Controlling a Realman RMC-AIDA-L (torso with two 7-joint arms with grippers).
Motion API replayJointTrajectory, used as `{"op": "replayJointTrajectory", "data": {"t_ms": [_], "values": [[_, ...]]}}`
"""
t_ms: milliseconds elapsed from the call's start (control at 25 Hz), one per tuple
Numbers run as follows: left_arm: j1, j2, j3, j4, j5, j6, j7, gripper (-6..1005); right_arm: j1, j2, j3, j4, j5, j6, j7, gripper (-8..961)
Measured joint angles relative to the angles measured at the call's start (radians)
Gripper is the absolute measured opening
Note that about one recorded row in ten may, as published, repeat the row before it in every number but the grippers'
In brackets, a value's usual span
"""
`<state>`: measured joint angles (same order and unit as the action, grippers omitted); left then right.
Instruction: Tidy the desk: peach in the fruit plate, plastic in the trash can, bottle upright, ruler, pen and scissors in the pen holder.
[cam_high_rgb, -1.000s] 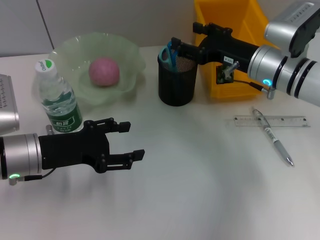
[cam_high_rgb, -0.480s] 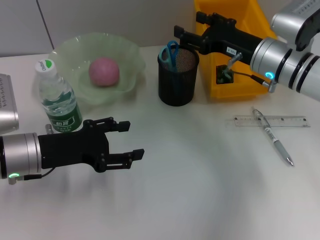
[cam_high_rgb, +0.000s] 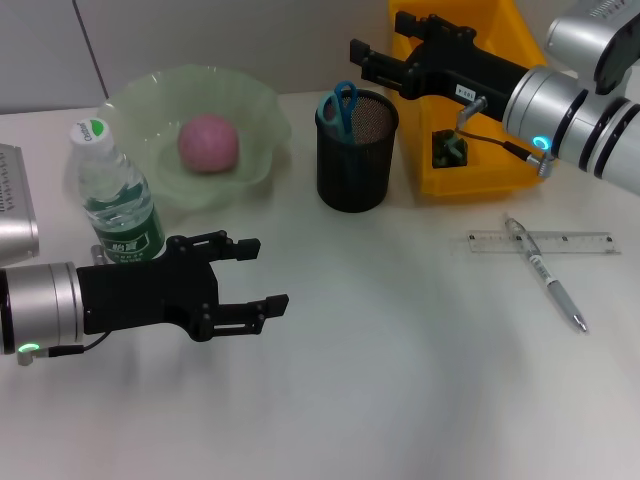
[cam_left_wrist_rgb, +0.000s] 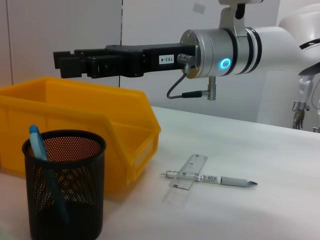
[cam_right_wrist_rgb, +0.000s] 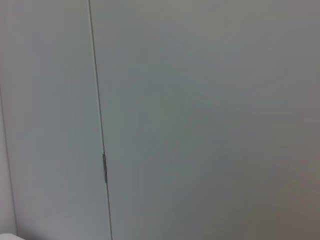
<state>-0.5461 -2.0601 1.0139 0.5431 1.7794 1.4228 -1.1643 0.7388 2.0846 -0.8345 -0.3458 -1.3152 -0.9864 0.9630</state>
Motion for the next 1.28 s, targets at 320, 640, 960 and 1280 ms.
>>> {"op": "replayJointTrajectory", "data": {"t_ms": [320, 640, 960, 1280], "values": [[-0.002, 0.000, 0.000, 0.000, 0.000, 0.000, 0.000, 798, 0.002, 0.000, -0.004, 0.000, 0.019, 0.000, -0.002, 779], [-0.007, 0.000, 0.000, 0.000, 0.000, 0.000, 0.000, 798, -0.001, 0.000, -0.005, 0.001, 0.025, 0.000, -0.007, 778], [-0.008, 0.000, 0.000, 0.000, 0.000, 0.001, 0.000, 798, 0.000, 0.000, -0.009, -0.001, 0.025, 0.002, -0.009, 777], [-0.008, 0.000, 0.000, 0.000, 0.001, -0.001, 0.000, 798, -0.001, 0.000, -0.009, -0.013, 0.025, 0.004, -0.009, 776]]}}
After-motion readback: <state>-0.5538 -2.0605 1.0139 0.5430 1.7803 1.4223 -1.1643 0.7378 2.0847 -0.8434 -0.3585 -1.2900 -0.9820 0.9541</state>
